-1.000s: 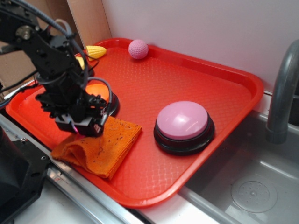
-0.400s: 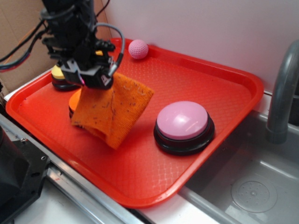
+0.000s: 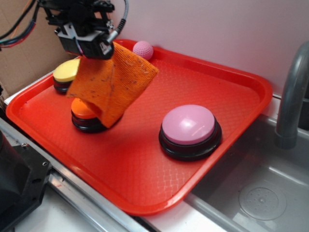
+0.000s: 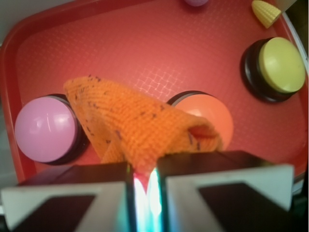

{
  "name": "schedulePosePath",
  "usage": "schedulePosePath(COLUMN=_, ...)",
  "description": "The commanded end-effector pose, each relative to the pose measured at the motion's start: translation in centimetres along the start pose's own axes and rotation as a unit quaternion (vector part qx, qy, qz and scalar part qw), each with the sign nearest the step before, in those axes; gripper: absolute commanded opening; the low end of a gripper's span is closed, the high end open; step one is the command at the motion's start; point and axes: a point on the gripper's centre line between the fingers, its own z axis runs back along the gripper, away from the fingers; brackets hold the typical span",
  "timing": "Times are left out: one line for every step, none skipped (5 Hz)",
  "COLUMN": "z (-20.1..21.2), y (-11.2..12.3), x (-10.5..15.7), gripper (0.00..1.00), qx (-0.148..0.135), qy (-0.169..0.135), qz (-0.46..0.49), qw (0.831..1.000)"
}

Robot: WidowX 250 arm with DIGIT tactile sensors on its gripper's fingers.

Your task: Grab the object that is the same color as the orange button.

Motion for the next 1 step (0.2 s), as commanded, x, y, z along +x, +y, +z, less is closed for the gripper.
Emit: schedulePosePath(z=2.65, y=0.62, x=0.73, gripper=0.0, qx=0.012, qy=-0.038, qz=-0.014, qw=0.999)
